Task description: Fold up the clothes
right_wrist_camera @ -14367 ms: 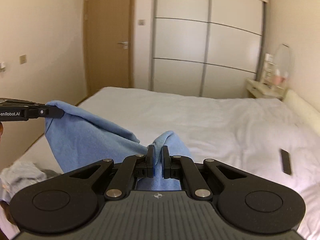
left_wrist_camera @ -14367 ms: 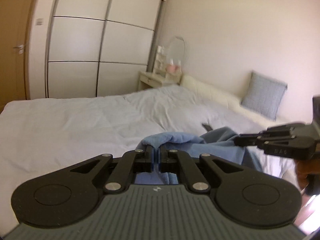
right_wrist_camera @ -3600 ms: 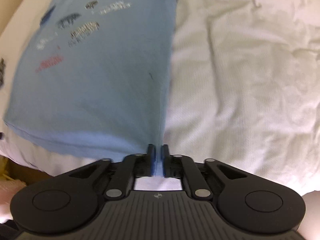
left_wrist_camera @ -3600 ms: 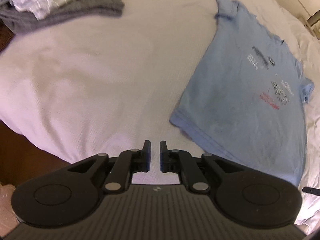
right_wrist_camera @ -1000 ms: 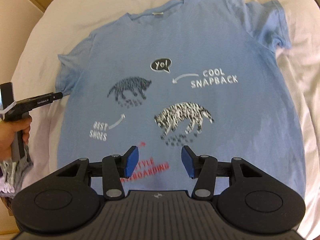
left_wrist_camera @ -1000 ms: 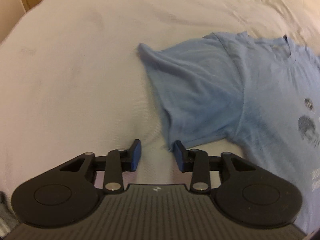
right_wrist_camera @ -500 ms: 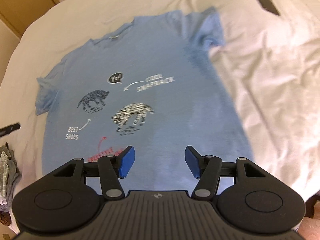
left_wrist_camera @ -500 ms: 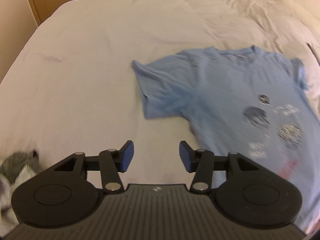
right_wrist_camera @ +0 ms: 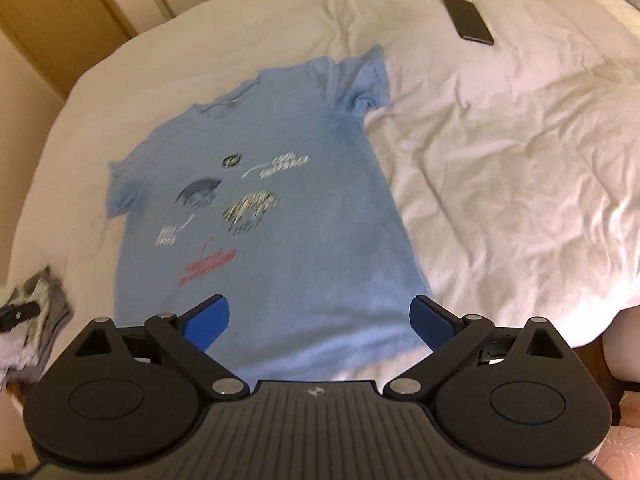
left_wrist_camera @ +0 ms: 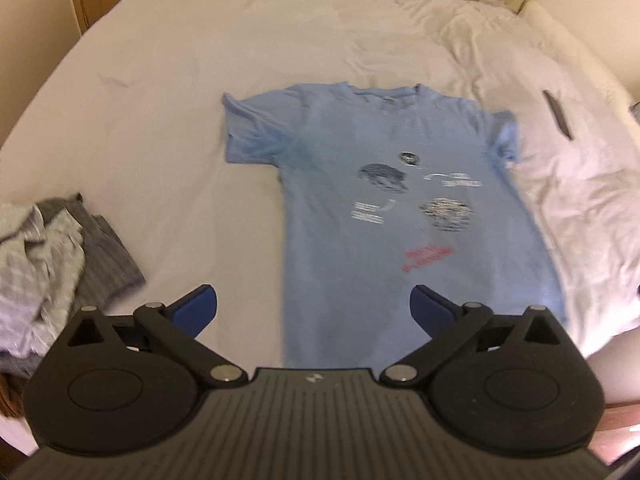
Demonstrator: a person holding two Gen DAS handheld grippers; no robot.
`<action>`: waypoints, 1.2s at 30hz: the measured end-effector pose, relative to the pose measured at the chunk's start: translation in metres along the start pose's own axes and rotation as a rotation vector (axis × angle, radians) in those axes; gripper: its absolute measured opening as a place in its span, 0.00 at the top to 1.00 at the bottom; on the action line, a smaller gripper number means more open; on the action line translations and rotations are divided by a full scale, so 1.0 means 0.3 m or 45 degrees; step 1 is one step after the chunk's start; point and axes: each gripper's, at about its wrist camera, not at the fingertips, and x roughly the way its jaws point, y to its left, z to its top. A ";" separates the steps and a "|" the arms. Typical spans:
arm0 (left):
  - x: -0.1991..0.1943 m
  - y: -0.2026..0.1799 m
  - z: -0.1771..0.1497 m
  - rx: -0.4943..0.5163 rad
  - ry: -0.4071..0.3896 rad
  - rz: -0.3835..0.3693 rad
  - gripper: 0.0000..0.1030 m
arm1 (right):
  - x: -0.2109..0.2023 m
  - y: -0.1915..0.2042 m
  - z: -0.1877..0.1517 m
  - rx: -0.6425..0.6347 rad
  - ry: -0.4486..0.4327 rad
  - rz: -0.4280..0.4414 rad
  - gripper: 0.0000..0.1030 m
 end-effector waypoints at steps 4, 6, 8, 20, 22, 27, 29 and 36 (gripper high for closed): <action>-0.077 -0.034 -0.004 0.074 -0.053 -0.030 0.02 | -0.102 -0.007 -0.090 -0.049 -0.024 -0.106 0.03; -0.116 -0.037 -0.006 0.116 -0.093 -0.060 0.02 | -0.148 -0.023 -0.139 -0.022 -0.041 -0.173 0.03; -0.148 -0.026 -0.012 0.164 -0.127 -0.090 0.02 | -0.183 -0.038 -0.194 0.047 -0.054 -0.204 0.03; -0.360 0.158 -0.147 0.340 -0.075 -0.083 0.02 | -0.307 0.257 -0.426 0.192 -0.188 -0.142 0.03; -0.396 0.167 -0.165 0.344 -0.068 -0.085 0.02 | -0.319 0.343 -0.445 0.155 -0.202 -0.126 0.03; -0.479 0.173 -0.181 0.376 -0.103 -0.128 0.02 | -0.377 0.508 -0.473 0.107 -0.234 -0.092 0.03; -0.497 0.172 -0.179 0.375 -0.120 -0.150 0.01 | -0.408 0.560 -0.473 0.085 -0.245 -0.091 0.03; -0.511 0.173 -0.170 0.331 -0.126 -0.218 0.01 | -0.519 0.680 -0.479 -0.007 -0.312 -0.113 0.02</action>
